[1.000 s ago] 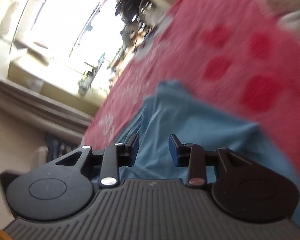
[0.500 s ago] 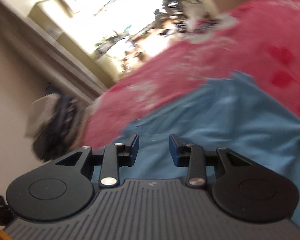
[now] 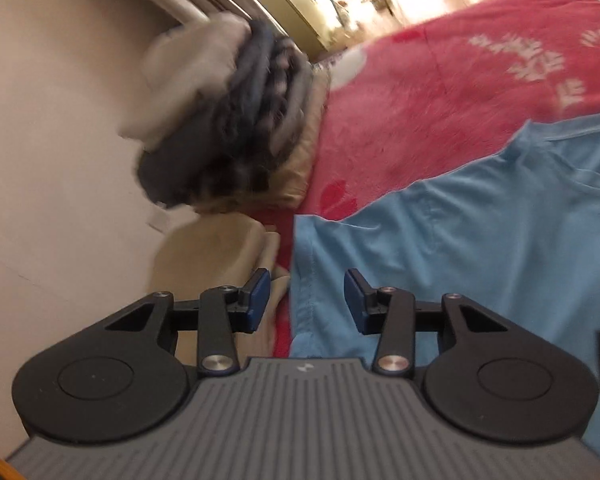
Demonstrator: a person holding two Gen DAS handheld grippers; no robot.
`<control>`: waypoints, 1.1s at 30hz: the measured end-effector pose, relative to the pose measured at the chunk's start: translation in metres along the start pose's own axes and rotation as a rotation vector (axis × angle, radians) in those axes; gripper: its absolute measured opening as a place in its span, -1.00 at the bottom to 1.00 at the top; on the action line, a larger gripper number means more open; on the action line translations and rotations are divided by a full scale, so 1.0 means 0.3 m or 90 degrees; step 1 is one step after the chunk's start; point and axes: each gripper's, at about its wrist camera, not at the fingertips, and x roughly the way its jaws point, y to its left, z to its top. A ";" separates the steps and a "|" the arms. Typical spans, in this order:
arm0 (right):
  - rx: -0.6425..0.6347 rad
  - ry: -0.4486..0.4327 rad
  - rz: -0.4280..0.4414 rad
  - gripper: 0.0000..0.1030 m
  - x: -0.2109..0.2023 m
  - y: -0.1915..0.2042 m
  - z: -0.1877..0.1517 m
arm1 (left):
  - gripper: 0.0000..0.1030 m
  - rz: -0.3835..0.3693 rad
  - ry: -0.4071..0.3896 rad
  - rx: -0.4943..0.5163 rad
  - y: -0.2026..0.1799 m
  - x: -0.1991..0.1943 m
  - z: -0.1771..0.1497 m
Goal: Fold clothes
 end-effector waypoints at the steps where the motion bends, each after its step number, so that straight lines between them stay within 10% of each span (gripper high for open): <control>1: -0.007 0.011 -0.009 -0.22 0.043 0.014 0.012 | 0.03 0.011 0.002 0.001 -0.003 0.002 -0.001; 7: -0.060 0.061 -0.071 -0.22 0.284 0.091 0.084 | 0.03 0.059 0.037 0.018 -0.018 0.052 -0.008; 19: -0.186 0.143 -0.137 -0.23 0.536 0.175 0.109 | -0.85 0.058 0.008 -0.015 0.066 0.038 -0.041; 26: -0.225 0.141 -0.159 -0.83 0.520 0.186 0.102 | -0.90 0.028 -0.033 -0.030 0.092 -0.026 -0.066; 33: -0.147 0.036 -0.049 -0.88 0.291 0.101 0.134 | -0.90 -0.025 -0.108 0.065 0.011 -0.155 -0.080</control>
